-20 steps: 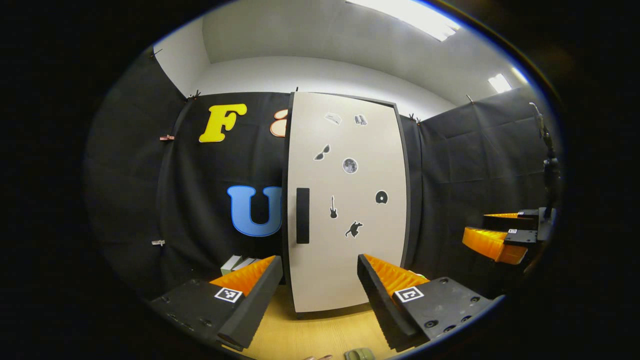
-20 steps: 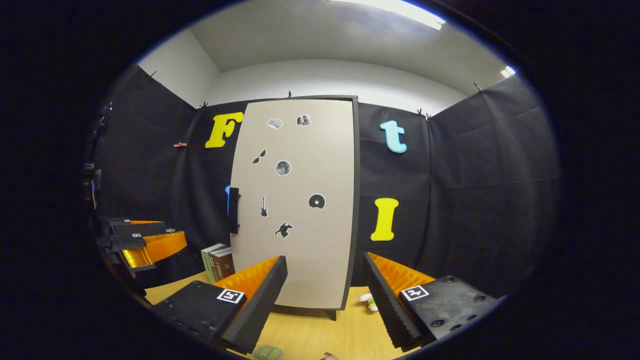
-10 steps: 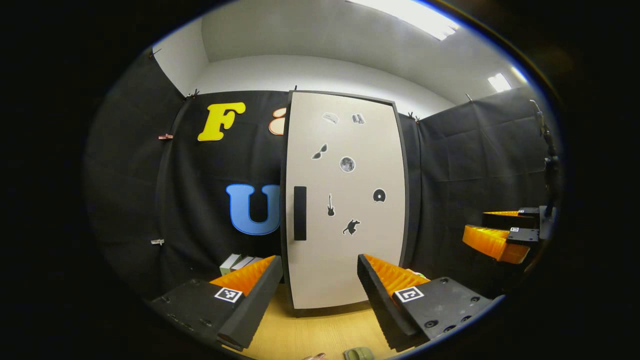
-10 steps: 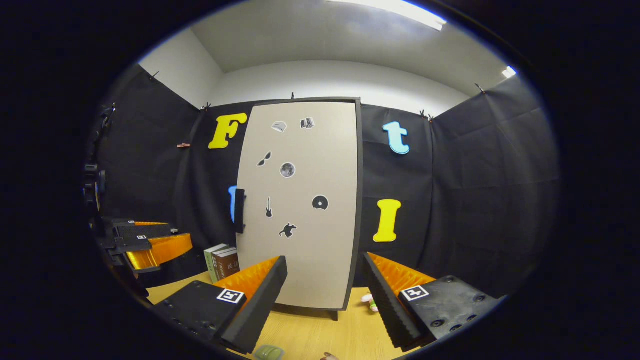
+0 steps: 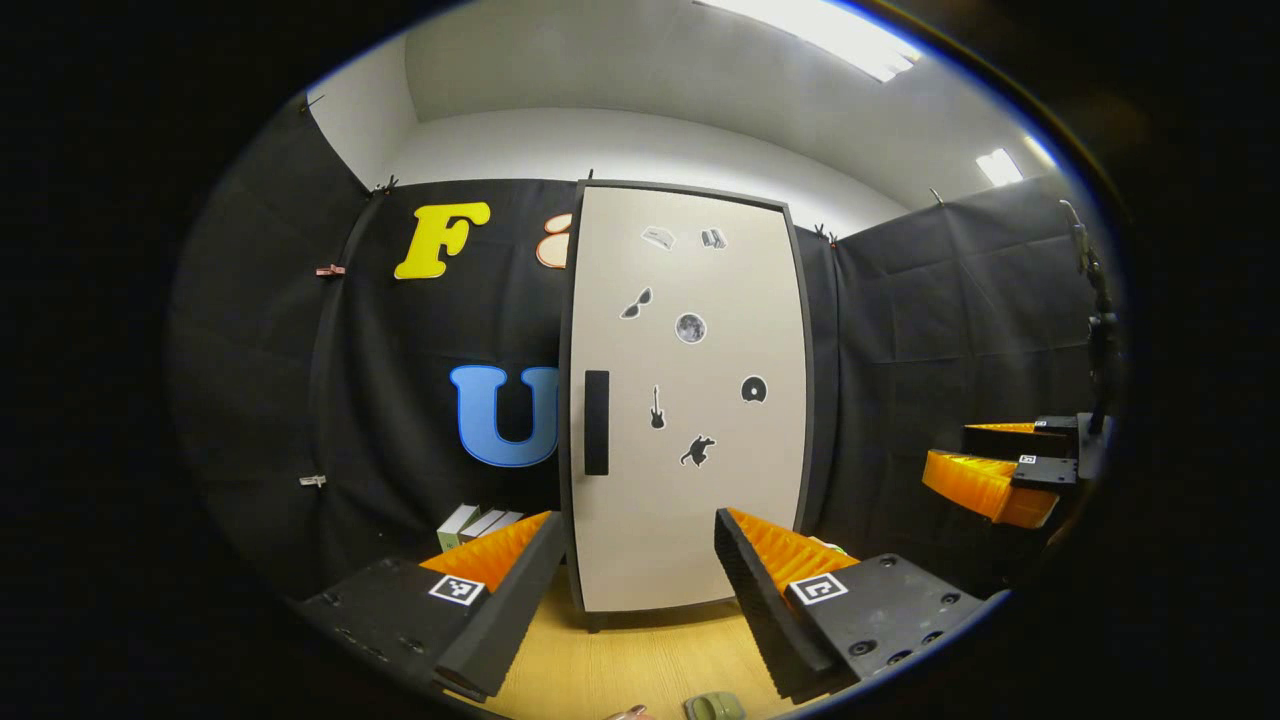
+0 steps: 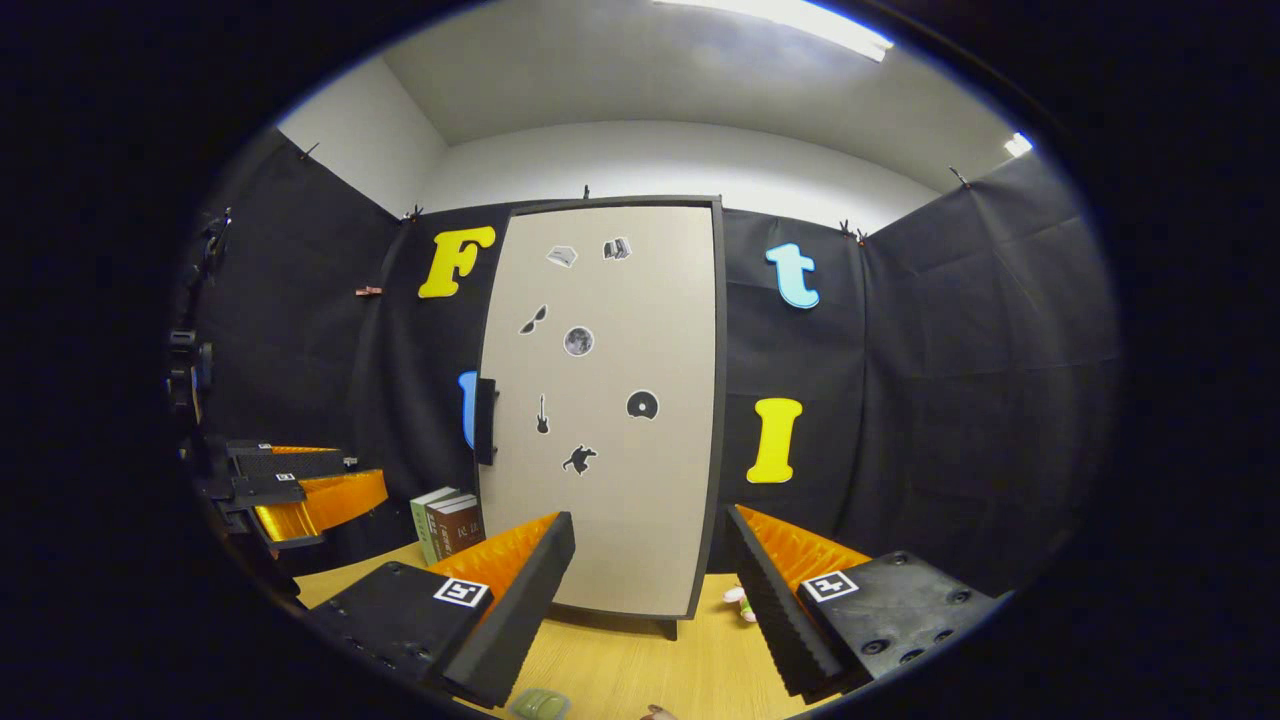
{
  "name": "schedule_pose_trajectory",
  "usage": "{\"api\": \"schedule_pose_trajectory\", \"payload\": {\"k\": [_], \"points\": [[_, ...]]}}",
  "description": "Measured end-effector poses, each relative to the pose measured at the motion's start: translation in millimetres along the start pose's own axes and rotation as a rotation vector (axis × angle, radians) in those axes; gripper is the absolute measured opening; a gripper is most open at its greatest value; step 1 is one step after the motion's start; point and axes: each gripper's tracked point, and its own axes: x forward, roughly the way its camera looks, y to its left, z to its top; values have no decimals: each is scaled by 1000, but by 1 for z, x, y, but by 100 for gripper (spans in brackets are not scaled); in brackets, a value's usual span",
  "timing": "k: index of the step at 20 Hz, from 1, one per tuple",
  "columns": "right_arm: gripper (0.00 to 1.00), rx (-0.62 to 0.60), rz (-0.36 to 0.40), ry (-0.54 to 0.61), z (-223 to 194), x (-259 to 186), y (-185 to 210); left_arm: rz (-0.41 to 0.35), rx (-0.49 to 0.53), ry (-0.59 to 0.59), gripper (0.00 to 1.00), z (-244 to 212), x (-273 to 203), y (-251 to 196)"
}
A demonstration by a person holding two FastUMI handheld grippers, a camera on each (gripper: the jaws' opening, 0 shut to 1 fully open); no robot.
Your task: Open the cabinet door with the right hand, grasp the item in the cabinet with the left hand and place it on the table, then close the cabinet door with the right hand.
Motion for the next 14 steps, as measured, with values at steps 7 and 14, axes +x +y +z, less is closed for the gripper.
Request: {"api": "schedule_pose_trajectory", "payload": {"k": [7,14], "points": [[97,-2,-13,2,0,-1,-2,0,4,0,95,0,-2,0],[97,2,-26,9,-1,-3,-4,1,7,3,95,-2,-2,0]]}}
